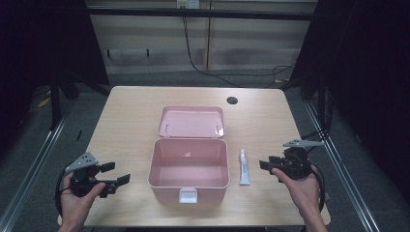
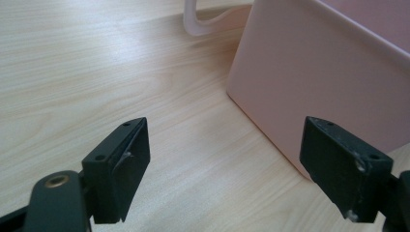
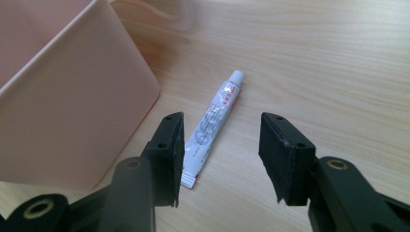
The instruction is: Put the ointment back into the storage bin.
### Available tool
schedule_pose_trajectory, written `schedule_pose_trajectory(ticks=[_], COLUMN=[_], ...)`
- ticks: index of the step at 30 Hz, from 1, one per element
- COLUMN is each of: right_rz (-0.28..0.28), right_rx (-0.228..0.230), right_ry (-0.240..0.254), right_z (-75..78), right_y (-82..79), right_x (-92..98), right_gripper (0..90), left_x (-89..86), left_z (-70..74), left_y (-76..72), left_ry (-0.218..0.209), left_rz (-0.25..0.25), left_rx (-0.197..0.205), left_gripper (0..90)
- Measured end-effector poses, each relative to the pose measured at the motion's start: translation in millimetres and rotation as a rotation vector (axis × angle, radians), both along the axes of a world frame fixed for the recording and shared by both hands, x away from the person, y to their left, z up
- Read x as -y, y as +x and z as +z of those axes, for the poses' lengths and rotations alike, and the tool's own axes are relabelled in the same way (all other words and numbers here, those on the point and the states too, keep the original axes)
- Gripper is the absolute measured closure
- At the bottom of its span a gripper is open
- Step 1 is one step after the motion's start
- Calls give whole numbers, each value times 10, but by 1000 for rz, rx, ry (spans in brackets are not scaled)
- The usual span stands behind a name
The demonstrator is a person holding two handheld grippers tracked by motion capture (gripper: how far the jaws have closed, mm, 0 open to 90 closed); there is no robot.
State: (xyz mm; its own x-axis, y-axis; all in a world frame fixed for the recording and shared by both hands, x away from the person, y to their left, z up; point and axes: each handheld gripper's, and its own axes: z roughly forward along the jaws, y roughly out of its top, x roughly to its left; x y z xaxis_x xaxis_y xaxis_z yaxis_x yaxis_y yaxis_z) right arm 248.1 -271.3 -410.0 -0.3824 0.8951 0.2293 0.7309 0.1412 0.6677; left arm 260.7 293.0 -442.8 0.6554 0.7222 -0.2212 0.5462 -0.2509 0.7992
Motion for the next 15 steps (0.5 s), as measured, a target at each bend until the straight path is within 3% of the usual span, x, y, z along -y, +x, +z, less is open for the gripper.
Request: schedule_pose_trajectory(ticks=[5, 15], right_rz=[23, 64], right_rx=[-76, -212], right_ry=[15, -20], right_z=[13, -46], right_y=[118, 355], right_x=[-28, -186], right_gripper=[544, 519], left_x=[-2, -22], left_z=[2, 9], left_y=[0, 4], left_ry=[-4, -29], left_rz=[0, 2], left_rx=[-1, -2], left_gripper=[183, 160])
